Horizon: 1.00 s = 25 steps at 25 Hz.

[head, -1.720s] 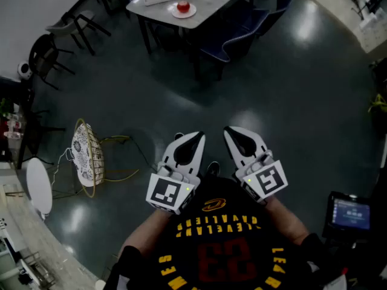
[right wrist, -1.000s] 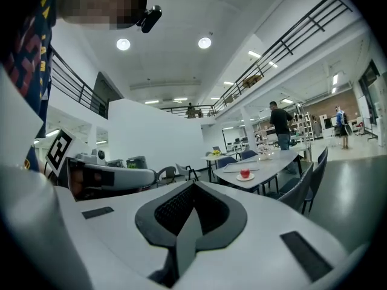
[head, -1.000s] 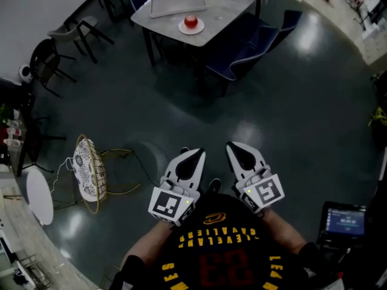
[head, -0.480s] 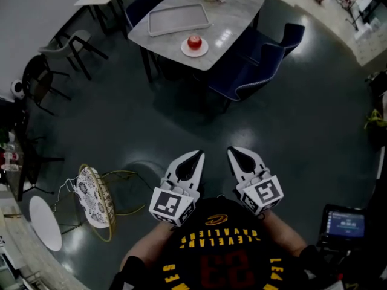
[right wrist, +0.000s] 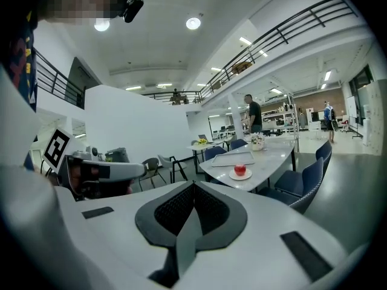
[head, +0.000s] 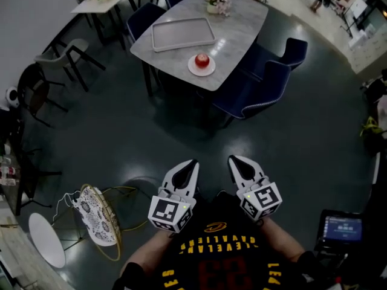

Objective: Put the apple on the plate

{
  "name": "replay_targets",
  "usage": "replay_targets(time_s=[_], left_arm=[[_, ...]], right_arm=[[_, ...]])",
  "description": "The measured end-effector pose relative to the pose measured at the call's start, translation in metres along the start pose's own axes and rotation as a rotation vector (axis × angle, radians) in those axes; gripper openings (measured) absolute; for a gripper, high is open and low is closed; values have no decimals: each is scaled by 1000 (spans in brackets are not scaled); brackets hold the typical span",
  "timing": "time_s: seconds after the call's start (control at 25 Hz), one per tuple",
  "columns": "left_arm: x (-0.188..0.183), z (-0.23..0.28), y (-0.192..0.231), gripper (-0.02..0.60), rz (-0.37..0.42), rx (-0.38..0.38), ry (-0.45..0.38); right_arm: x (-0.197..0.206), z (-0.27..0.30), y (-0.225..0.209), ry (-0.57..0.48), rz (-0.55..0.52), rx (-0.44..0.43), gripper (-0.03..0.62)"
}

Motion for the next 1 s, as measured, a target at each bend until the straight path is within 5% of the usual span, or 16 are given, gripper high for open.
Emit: replay_targets(time_s=[0.48, 1.0], left_arm=[[-26, 34, 62, 72, 0, -99, 10], [-61, 135, 108, 87, -5, -185, 32]], right_arm=[[-38, 62, -45, -78, 17, 53, 8], [-79, 160, -132, -87, 44, -26, 72]])
Point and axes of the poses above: the fingertips, and each gripper's own axes: z forward along the fingers, y to its left, x out of its underside, the point moved 5 cm from there along -z, backward along the fingers, and after that the axes turned 1 degree about x, right-handed, at the moved point
